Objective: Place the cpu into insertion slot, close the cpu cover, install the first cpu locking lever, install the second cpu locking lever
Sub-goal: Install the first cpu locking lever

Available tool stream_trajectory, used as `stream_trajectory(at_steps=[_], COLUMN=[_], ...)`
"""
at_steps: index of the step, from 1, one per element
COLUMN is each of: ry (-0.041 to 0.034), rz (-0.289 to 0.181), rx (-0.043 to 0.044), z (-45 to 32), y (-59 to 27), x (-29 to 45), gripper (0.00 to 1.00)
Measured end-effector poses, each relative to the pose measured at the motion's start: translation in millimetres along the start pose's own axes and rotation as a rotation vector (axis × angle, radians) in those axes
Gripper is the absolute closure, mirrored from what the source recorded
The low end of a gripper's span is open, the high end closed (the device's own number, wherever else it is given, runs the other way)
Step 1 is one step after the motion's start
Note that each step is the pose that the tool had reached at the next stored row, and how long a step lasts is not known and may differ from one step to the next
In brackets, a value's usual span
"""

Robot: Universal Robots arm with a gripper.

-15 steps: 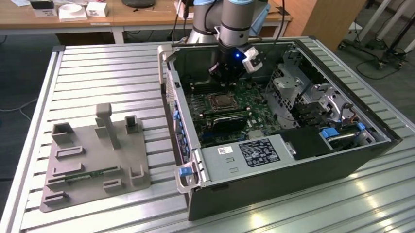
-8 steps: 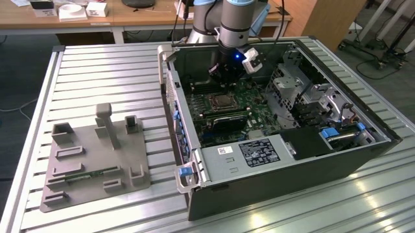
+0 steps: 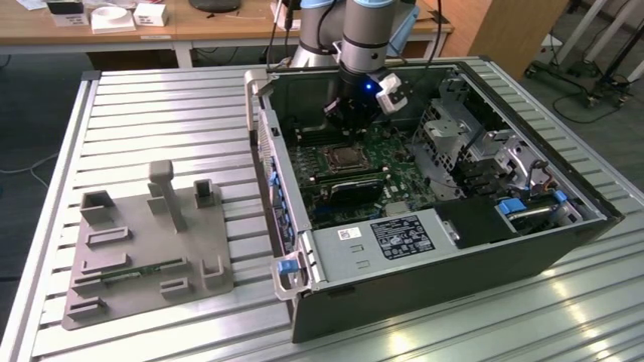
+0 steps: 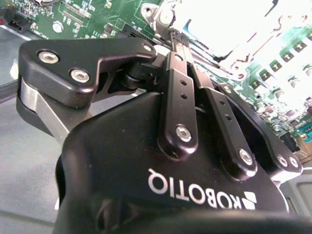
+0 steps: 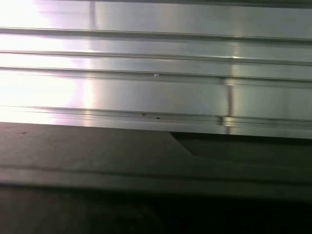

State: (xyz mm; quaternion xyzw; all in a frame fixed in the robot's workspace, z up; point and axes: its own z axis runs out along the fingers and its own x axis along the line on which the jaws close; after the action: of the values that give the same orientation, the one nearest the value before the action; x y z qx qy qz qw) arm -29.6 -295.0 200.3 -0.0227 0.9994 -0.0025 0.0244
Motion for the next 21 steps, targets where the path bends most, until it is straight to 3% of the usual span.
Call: stream_trajectory(at_steps=[4, 6, 21], ry=[0.0001, 0.0001, 0.0004], rz=[0.000, 0.000, 0.000], rx=[0.0001, 0.0001, 0.0004], z=[-0.2, -6.7, -6.8], y=[0.0, -0.1, -0.1], x=[0.0, -0.3, -0.4], gripper=[0.90, 0.90, 0.90])
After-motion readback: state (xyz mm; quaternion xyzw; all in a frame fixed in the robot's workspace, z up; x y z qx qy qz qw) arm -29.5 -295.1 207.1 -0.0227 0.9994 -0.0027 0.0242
